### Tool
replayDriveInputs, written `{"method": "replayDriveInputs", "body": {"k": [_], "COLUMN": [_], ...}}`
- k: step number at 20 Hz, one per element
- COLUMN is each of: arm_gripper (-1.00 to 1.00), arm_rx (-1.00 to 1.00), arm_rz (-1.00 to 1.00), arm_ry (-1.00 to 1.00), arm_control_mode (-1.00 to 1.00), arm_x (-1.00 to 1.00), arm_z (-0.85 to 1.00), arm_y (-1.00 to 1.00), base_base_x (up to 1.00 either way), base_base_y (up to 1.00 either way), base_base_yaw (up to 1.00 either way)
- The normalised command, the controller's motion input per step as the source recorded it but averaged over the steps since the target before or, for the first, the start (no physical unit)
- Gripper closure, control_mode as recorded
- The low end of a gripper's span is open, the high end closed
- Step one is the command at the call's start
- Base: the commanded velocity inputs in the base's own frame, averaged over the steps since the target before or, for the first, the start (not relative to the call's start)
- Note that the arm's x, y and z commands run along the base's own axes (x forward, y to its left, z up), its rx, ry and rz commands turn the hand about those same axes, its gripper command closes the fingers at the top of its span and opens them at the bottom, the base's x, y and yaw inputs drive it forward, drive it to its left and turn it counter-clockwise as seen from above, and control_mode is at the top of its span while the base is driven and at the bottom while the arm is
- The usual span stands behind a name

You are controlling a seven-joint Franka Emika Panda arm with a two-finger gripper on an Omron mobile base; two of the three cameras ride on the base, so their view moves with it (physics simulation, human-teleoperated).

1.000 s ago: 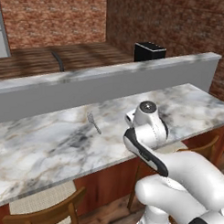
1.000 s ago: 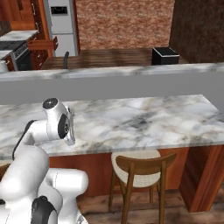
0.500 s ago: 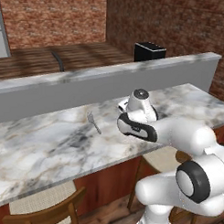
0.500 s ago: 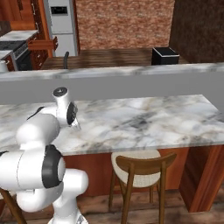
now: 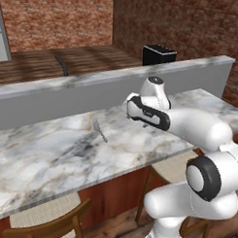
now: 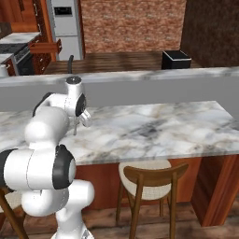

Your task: Organize the utensils by type. Pick up the wooden spoons from the counter and place them in the open cabinet. Then pick up the metallic utensils from the counter and place them in the open drawer.

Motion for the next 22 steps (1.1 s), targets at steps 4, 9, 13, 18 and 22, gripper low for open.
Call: {"method": "replayDriveInputs", "body": {"k": [4, 9, 13, 18, 22], "arm_gripper": [-1.00, -1.00, -1.00, -1.00, -1.00], "arm_rx": [-0.17, -0.21, -0.17, -0.02, 0.08], "arm_rz": [0.25, 0.27, 0.39, 0.42, 0.35], "arm_ry": [0.12, 0.15, 0.13, 0.05, 0.01], "arm_control_mode": [-1.00, -1.00, -1.00, -1.00, -1.00], "arm_x": [-0.11, -0.17, -0.10, 0.00, 0.00], "arm_z": [0.30, 0.17, 0.00, 0.00, 0.00], "arm_y": [0.03, 0.06, 0.16, 0.05, 0.16], "base_base_x": [0.00, 0.00, 0.00, 0.00, 0.00], "base_base_y": [0.00, 0.00, 0.00, 0.00, 0.00], "base_base_yaw": [0.00, 0.00, 0.00, 0.00, 0.00]}}
